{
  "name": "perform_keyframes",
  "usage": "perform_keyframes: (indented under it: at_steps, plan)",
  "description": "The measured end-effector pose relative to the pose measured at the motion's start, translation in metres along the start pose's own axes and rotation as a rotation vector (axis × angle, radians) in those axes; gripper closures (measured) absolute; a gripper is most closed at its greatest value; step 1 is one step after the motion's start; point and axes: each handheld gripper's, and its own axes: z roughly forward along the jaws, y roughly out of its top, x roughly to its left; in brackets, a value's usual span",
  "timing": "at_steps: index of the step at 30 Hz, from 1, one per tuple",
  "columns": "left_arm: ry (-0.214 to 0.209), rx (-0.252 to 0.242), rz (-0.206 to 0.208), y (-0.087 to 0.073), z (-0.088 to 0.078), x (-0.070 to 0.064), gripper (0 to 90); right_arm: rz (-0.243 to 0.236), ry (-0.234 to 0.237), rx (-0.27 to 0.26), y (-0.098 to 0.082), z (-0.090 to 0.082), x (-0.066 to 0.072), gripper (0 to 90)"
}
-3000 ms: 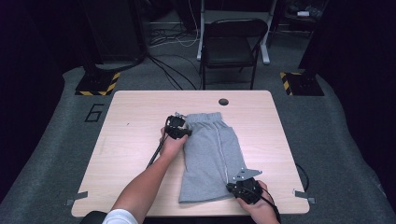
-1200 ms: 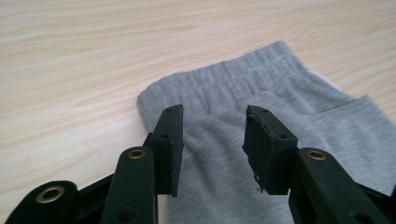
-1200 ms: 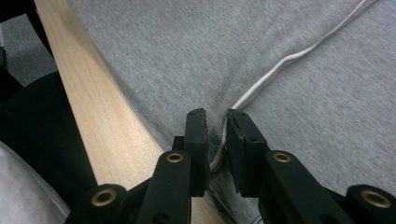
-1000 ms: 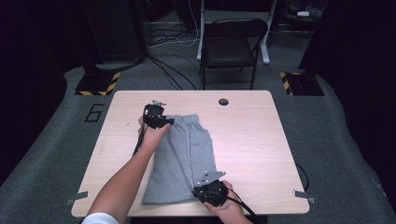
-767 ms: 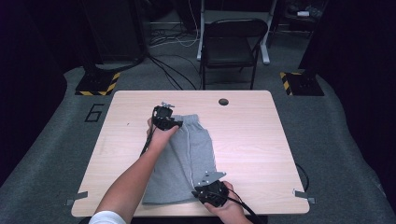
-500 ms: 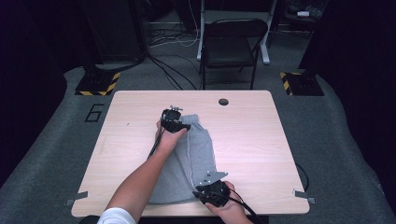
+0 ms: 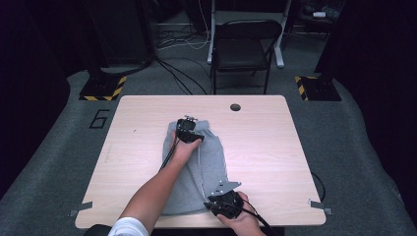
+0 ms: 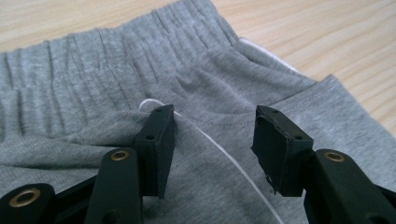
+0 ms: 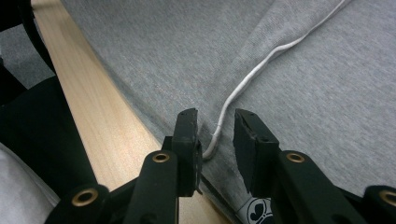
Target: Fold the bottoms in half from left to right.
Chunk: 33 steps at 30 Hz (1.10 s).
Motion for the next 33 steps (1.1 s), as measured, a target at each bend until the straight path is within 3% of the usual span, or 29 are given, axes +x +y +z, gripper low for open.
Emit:
perform_keyframes:
  at_steps: [3, 7, 13, 15, 18, 25, 29, 33]
  plan:
    - [0.02, -0.009, 0.014, -0.001, 0.002, -0.001, 49.6, -0.009, -0.001, -0.006, 0.0, 0.001, -0.001, 69.0]
    - [0.056, -0.015, 0.044, -0.003, 0.002, -0.002, 59.9, -0.012, -0.008, -0.017, -0.001, 0.003, -0.001, 68.6]
    - [0.04, -0.02, 0.031, -0.005, -0.002, 0.008, 79.0, -0.005, -0.003, 0.003, 0.0, 0.002, -0.001, 68.8]
    - [0.031, -0.016, 0.033, -0.005, -0.004, 0.01, 84.7, -0.004, 0.002, -0.01, 0.0, 0.002, 0.0, 75.3]
    - [0.006, -0.031, 0.016, -0.006, -0.008, 0.014, 86.5, -0.024, 0.016, 0.004, 0.001, 0.001, 0.0, 80.1]
    - [-0.02, -0.067, 0.01, -0.004, -0.017, 0.016, 87.5, -0.014, 0.022, 0.011, 0.002, -0.002, 0.002, 82.7]
    - [-0.027, -0.11, 0.03, 0.002, -0.033, 0.018, 87.7, -0.038, 0.024, -0.03, 0.006, -0.014, 0.004, 83.6]
    - [-0.034, -0.157, 0.006, 0.009, -0.045, 0.019, 87.8, -0.039, 0.03, -0.065, 0.01, -0.021, 0.005, 83.8]
